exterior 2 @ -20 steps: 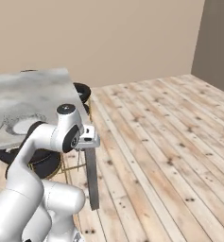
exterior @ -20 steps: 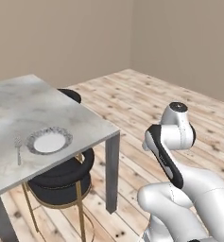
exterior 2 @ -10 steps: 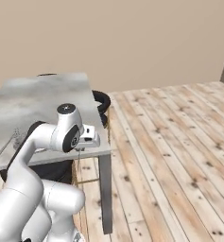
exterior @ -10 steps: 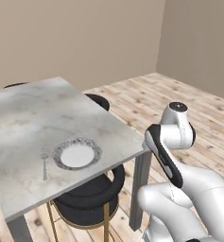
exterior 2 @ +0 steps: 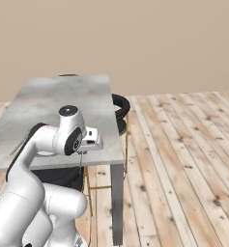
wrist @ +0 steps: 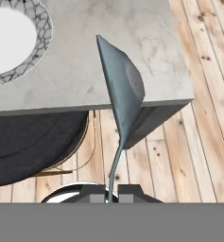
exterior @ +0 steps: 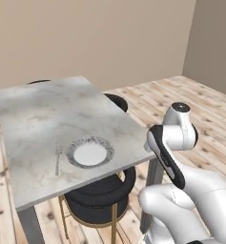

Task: Take the fork and place it on the left side of the plate. Then take the spoon and place it on the right side of the plate. Make sure they're directly next to the plate.

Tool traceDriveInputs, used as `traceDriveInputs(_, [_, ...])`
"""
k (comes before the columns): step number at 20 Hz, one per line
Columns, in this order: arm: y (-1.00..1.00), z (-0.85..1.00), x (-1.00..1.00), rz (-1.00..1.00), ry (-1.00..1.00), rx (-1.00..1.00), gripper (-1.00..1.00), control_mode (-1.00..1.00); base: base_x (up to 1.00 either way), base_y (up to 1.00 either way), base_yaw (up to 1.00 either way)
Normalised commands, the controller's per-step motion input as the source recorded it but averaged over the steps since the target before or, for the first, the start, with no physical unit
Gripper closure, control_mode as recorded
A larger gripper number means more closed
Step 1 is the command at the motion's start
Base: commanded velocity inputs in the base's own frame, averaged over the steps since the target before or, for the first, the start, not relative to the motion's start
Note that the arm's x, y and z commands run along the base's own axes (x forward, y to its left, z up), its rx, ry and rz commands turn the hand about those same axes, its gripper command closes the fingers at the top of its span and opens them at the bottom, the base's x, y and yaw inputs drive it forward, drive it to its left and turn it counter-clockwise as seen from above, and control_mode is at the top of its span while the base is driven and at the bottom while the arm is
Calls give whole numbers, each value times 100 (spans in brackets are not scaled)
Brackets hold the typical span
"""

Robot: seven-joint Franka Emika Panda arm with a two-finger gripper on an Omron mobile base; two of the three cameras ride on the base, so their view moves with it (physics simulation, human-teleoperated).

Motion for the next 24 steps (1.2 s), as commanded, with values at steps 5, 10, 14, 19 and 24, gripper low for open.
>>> traceDriveInputs(5, [0, 0, 0, 0, 0, 0, 100, 100, 48, 1, 29])
traceDriveInputs(10, [0, 0, 0, 0, 0, 0, 100, 100, 25, 0, 10])
traceDriveInputs(14, [0, 0, 0, 0, 0, 0, 100, 100, 0, 0, 0])
traceDriveInputs(19, [0, 0, 0, 0, 0, 0, 100, 100, 0, 0, 0])
traceDriveInputs(24, [0, 0, 0, 0, 0, 0, 100, 100, 0, 0, 0])
